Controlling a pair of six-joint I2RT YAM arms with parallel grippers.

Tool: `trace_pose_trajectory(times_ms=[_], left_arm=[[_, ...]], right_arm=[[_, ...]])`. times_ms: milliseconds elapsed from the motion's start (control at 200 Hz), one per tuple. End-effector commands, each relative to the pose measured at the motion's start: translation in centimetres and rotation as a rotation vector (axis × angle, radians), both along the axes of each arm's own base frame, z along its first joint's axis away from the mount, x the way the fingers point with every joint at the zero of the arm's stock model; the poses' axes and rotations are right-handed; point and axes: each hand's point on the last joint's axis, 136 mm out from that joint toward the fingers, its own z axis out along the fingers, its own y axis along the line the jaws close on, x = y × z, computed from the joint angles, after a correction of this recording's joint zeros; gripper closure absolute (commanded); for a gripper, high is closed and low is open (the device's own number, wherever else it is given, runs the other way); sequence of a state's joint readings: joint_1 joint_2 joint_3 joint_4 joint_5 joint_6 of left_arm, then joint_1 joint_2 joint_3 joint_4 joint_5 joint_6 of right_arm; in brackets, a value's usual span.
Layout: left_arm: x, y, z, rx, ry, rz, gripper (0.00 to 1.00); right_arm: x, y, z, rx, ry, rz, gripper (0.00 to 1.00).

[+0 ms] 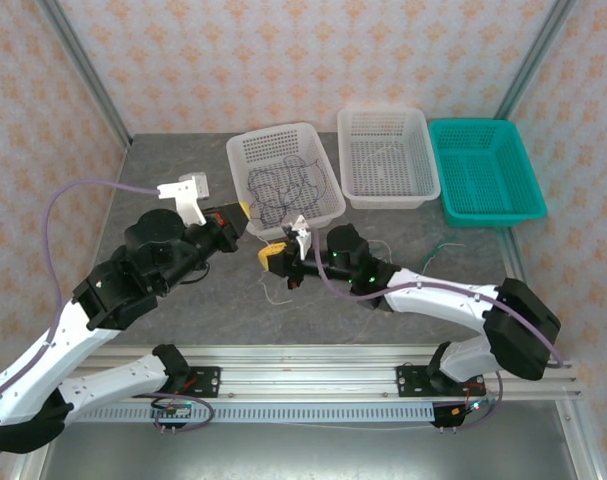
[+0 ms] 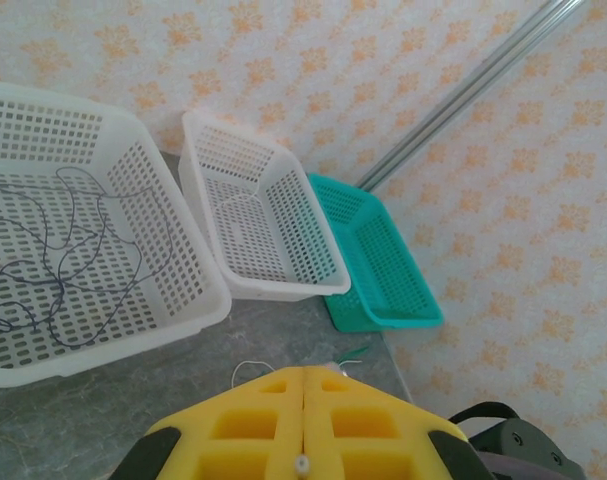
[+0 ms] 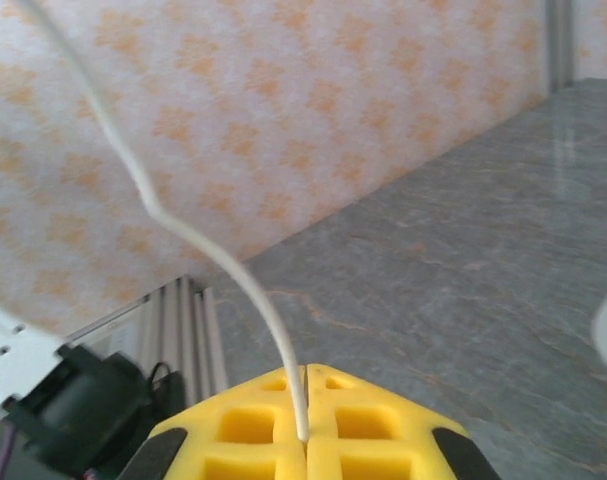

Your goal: Untangle the cables

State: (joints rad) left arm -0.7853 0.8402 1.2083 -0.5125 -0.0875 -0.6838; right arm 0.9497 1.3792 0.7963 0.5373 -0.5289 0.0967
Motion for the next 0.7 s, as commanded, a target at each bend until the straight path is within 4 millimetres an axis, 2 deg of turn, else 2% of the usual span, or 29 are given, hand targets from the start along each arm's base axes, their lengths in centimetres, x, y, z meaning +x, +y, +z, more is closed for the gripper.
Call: trace_pose_trajectory(times_ms=[0, 20, 75, 185, 265, 360, 550, 621, 696], left_arm=[[0.0, 1.2, -0.1, -0.003, -0.002, 0.054, 1.0], [0.0, 1.4, -0.1, -0.002, -0.004, 0.062, 0.99], [0.0, 1.8, -0.3, 0.002, -0.007, 0.078, 0.85], [-0.1, 2.6, -0.4, -0.009, -0.017, 0.107, 0.45], [-0.3, 3.0, -0.6, -0.018, -0.024, 0.117, 0.29], [-0.5, 3.2, -0.8, -0.02, -0.024, 0.12, 0.22], [-0.9, 3.7, -1.7, -0.015, -0.006, 0.122, 0.21], [-1.2, 3.9, -2.1, -0.028, -0.004, 0.125, 0.21], [-1.4, 4.2, -2.4, -0.043, -0.005, 0.129, 0.21]], right_arm=[[3.1, -2.0, 3.8, 0.06, -0.034, -0.219, 1.0], [3.8, -2.6, 4.2, 0.056, -0.023, -0.275, 1.0], [5.5, -4.6, 4.9, 0.019, 0.013, -0.421, 1.0], [7.7, -8.2, 8.0, 0.019, 0.008, -0.616, 1.0], [9.7, -11.4, 10.6, 0.061, 0.019, -0.766, 1.0], [12.3, -15.0, 13.7, 0.091, 0.018, -0.927, 1.0], [18.0, -21.2, 18.2, 0.085, -0.031, -1.279, 1.0], [20.4, -23.2, 19.0, 0.032, -0.072, -1.415, 1.0], [23.3, -24.6, 18.6, -0.052, -0.124, -1.537, 1.0]])
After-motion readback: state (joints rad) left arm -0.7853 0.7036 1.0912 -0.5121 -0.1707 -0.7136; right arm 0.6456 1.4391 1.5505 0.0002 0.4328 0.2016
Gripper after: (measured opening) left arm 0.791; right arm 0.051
